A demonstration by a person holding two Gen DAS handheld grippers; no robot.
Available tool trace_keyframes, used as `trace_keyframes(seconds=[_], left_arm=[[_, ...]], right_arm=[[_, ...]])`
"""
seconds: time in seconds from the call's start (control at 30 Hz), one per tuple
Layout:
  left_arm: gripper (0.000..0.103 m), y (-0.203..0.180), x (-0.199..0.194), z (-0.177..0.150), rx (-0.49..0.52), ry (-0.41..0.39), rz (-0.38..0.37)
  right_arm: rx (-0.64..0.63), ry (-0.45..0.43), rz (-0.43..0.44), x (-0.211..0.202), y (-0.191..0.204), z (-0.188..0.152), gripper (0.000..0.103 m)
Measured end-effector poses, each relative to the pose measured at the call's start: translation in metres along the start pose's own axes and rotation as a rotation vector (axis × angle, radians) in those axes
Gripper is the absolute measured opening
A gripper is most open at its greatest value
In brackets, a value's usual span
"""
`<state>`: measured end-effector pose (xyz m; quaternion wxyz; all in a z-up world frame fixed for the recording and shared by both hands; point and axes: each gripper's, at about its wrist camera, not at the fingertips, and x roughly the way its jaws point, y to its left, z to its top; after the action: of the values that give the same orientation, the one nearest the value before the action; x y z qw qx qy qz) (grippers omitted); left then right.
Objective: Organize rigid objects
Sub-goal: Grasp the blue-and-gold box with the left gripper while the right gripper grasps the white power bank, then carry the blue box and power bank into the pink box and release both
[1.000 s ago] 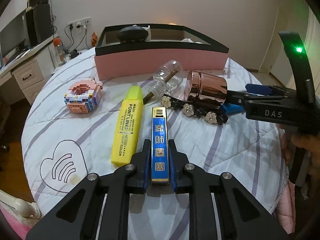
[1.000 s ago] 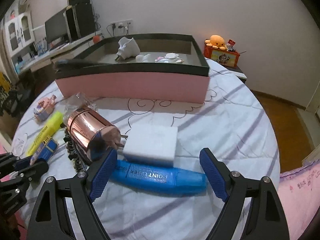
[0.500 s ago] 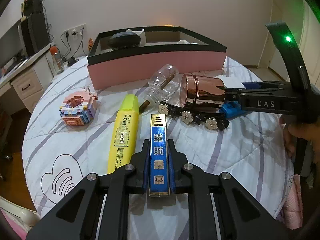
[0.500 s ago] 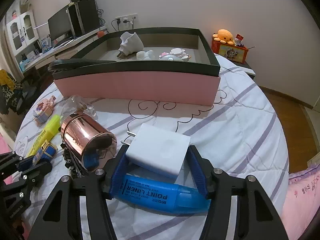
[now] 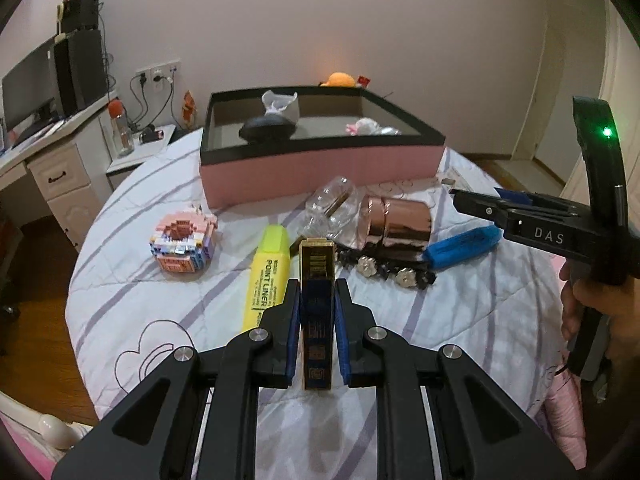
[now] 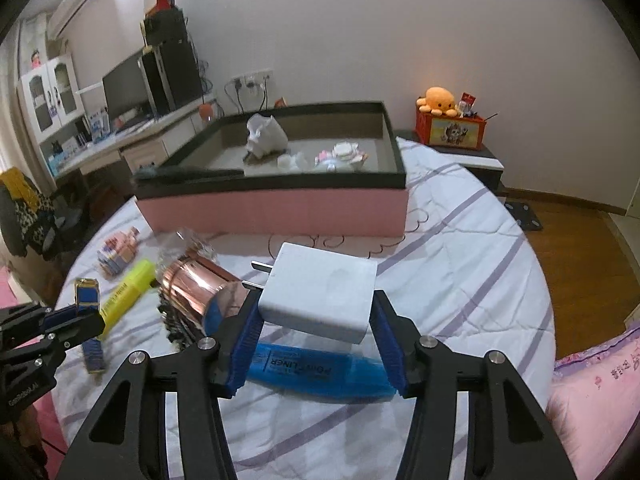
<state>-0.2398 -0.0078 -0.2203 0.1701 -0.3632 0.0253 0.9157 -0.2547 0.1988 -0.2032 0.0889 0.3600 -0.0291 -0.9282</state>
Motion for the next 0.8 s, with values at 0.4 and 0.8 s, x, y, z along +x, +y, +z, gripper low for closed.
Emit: trace_keyframes(seconds=[0.4,0.8], left_arm=[[0.015,-0.004,-0.03,0.007,0.001,-0.074,0.013],[0.015,-0.003,-0.072,0.024,-0.011,-0.182,0.095]], right_arm=[[-0.001,-0.171,0.054,-0.053,0.015,0.008,0.055],[-0.004,-0.262,0.083,-0.084,0.027,0.012,0.055]])
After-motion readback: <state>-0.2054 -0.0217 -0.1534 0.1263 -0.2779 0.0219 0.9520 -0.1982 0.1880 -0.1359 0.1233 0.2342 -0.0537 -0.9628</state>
